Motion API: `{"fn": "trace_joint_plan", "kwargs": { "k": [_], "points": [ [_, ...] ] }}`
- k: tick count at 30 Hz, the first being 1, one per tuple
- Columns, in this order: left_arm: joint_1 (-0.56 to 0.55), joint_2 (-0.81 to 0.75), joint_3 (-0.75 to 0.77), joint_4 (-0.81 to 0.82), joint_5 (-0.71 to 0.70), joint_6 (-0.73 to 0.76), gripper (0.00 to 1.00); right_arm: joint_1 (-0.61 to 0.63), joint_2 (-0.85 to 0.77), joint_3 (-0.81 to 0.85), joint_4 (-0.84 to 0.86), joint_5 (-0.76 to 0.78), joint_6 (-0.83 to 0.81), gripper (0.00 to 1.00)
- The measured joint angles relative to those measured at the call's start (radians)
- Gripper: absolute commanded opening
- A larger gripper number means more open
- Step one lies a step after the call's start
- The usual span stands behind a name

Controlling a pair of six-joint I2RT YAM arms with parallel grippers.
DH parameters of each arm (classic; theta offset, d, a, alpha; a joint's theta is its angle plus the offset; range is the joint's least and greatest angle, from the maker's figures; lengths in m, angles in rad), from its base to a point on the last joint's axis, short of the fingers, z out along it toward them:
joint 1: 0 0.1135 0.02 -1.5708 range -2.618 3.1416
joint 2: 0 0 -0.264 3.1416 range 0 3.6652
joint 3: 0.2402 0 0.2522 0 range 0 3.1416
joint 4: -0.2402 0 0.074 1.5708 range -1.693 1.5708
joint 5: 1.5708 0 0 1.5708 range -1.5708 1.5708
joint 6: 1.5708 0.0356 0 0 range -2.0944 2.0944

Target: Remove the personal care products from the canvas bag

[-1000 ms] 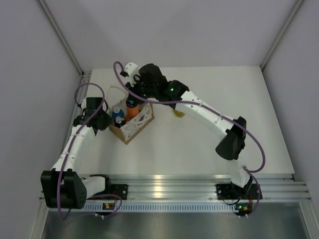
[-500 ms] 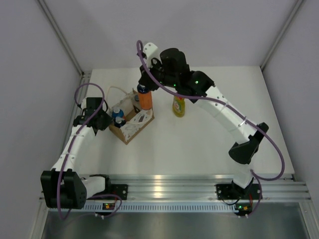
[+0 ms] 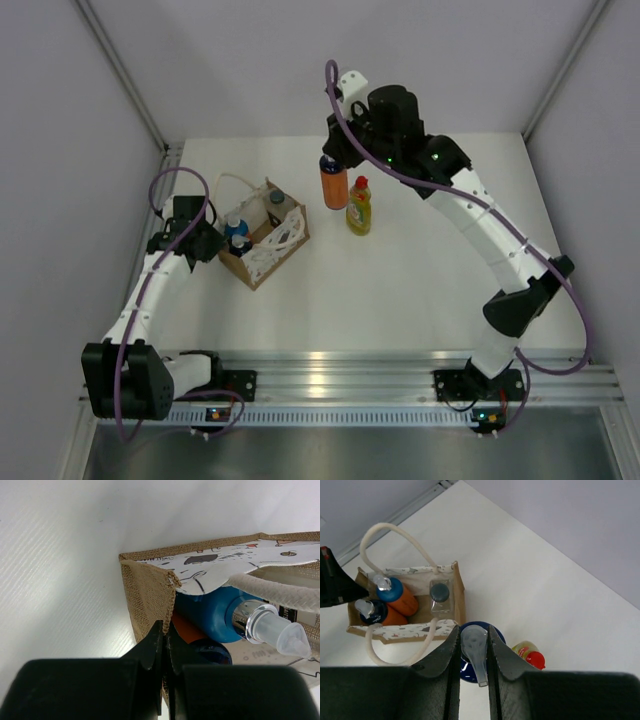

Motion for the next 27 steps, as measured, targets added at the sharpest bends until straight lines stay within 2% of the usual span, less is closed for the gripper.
{"fn": "trace_joint_plan", "kwargs": {
  "k": [3, 10, 18, 27],
  "points": [
    [0.000, 0.000, 0.000, 0.000, 0.000, -0.002, 0.00, -0.015, -0.001, -0.045, 0.003, -0.001, 0.002, 0.00],
    [0.000, -0.004, 0.000, -0.003, 0.000, -0.003, 0.00, -0.029, -0.021, -0.264, 0.057, -0.004, 0.018, 0.00],
    [0.000, -0.022, -0.016, -0.003, 0.005, -0.010, 0.00, -0.031, -0.050, -0.523, 0.196, -0.012, 0.027, 0.00],
    [0.000, -0.024, -0.016, -0.003, 0.009, -0.010, 0.00, -0.048, -0.050, -0.574, 0.266, -0.013, 0.028, 0.00]
  ]
}}
